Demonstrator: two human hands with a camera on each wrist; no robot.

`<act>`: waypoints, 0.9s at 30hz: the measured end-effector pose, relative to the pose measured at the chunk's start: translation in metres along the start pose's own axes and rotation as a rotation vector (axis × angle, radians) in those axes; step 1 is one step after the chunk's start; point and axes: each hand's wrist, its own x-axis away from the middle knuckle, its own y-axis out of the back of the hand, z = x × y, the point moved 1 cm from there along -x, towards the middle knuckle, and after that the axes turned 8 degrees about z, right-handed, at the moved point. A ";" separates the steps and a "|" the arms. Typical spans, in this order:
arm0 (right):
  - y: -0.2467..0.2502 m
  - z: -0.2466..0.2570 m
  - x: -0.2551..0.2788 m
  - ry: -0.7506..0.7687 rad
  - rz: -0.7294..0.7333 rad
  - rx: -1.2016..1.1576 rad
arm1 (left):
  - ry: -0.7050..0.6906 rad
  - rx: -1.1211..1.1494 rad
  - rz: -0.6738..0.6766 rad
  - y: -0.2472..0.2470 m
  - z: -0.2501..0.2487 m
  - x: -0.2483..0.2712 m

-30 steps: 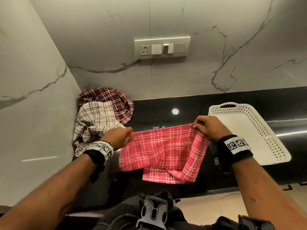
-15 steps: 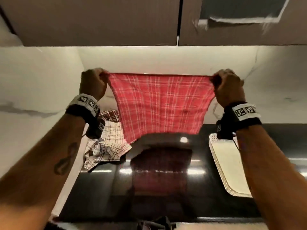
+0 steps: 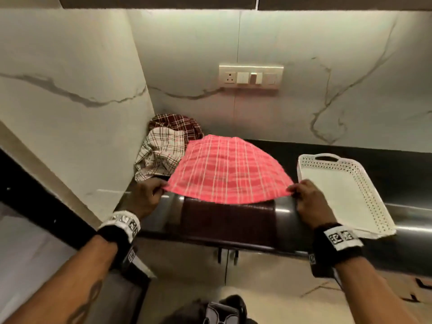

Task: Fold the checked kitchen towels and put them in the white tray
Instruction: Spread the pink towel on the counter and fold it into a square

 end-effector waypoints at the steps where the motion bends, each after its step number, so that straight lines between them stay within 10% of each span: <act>1: -0.015 -0.009 0.015 -0.023 0.050 0.009 | 0.029 -0.004 0.071 -0.013 0.005 0.015; 7: -0.058 -0.037 0.089 -0.167 0.369 0.074 | 0.279 -0.057 0.490 -0.059 0.027 0.079; 17: 0.000 -0.004 0.108 -0.353 0.722 -0.315 | 0.363 0.074 0.818 -0.028 0.028 0.099; 27: -0.044 -0.034 -0.038 -0.467 0.211 -0.312 | 0.402 0.158 0.394 -0.028 0.069 -0.030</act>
